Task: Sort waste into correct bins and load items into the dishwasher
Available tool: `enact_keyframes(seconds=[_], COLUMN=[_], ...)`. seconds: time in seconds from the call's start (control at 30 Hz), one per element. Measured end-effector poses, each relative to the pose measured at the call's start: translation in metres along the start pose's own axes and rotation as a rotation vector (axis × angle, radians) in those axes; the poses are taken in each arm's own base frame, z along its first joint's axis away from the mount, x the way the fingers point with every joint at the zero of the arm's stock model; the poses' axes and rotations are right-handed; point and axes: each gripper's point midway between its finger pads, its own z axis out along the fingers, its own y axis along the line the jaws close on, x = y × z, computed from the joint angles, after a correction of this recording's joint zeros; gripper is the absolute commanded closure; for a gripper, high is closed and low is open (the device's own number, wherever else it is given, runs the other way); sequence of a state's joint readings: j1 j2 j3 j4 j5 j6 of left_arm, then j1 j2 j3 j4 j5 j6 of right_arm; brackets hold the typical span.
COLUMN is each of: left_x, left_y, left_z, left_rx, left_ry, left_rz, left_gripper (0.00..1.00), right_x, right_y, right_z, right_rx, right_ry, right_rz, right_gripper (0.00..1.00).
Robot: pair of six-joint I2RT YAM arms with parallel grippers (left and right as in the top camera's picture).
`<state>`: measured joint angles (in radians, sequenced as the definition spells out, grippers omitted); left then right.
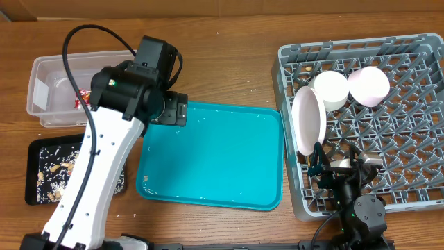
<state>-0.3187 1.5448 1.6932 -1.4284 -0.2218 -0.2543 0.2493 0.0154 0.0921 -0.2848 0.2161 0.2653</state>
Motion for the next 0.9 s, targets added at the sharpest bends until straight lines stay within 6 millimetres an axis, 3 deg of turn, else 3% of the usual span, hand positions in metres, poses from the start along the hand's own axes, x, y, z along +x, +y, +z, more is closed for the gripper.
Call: enact_keyframes(seconds=[0.3, 0.5, 0.6, 0.67, 0.77, 0.8, 0.9], left_x=[-0.001, 0.007, 0.026, 0.048, 0.075, 0.092, 0.127], left_y=[-0.001, 0.006, 0.017, 0.035, 0.062, 0.077, 0.096], left_z=[0.002, -0.023, -0.036, -0.038, -0.032, -0.026, -0.017], left_rx=[-0.001, 0.025, 0.031, -0.007, -0.078, -0.120, -0.182], left_ry=[0.003, -0.094, -0.164, -0.190, -0.203, -0.196, -0.150], left_rz=[0.001, -0.020, -0.038, -0.065, -0.124, -0.161, -0.205], left_gripper=[0.00, 0.00, 0.00, 0.00, 0.00, 0.00, 0.00], right_x=[0.000, 0.000, 0.000, 0.000, 0.000, 0.000, 0.000], right_y=[0.000, 0.000, 0.000, 0.000, 0.000, 0.000, 0.000], right_z=[0.000, 0.000, 0.000, 0.000, 0.000, 0.000, 0.000], right_rx=[0.000, 0.000, -0.001, -0.002, -0.002, -0.002, -0.002], right_ry=[0.000, 0.000, -0.001, 0.001, 0.000, 0.000, 0.001], right_rz=[-0.001, -0.001, 0.000, -0.001, -0.001, 0.000, 0.000], right_gripper=[0.00, 0.00, 0.00, 0.00, 0.00, 0.00, 0.00])
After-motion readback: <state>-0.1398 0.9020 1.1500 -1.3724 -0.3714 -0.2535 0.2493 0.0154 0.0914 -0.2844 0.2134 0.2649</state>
